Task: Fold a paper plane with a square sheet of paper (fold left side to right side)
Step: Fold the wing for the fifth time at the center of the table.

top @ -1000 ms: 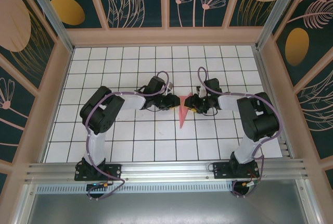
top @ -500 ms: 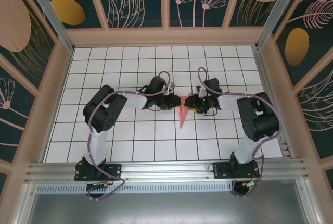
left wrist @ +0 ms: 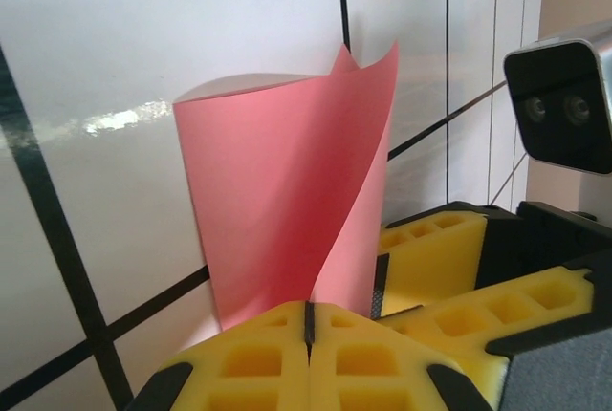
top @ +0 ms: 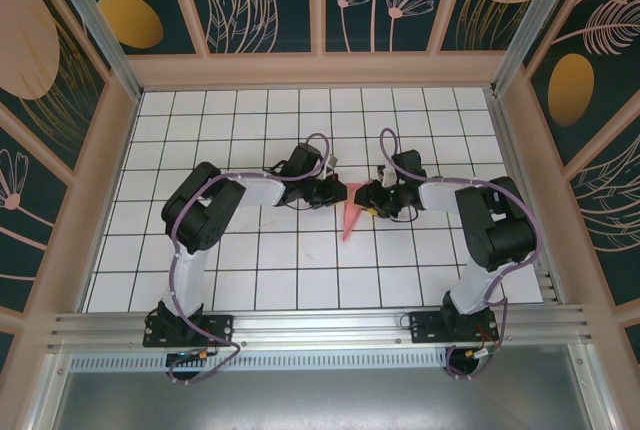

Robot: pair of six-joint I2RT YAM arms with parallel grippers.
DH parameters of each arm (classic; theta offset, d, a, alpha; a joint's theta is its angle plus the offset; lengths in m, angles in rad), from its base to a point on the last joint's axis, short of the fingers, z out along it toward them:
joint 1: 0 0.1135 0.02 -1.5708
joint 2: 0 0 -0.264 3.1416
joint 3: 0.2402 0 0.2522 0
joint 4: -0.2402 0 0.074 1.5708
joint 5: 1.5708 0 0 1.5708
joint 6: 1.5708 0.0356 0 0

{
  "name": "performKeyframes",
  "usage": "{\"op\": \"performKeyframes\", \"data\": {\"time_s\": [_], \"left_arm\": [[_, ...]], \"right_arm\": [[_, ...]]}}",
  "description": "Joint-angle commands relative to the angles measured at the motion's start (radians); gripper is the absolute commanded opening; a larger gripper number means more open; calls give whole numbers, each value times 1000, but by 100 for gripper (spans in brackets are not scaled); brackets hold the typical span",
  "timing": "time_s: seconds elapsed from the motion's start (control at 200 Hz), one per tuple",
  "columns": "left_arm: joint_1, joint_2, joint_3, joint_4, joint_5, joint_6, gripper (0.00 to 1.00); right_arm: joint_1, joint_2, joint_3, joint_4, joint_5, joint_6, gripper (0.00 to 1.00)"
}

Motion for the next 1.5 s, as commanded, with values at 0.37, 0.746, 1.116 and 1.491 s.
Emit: {"op": "performKeyframes", "data": {"time_s": [0.37, 0.746, 1.116, 1.491], "left_arm": [[1, 21, -20, 0, 3, 30, 6], [-8, 16, -39, 17, 13, 21, 7], [-9, 47, -26, 11, 8, 19, 8], [-14, 56, -16, 8, 8, 20, 8]], "right_arm": [[29, 53, 0, 10, 45, -36, 42], [29, 58, 0, 11, 45, -37, 42], [-4, -56, -7, -6, 46, -46, 45], [9, -88, 9, 3, 19, -12, 35]]}}
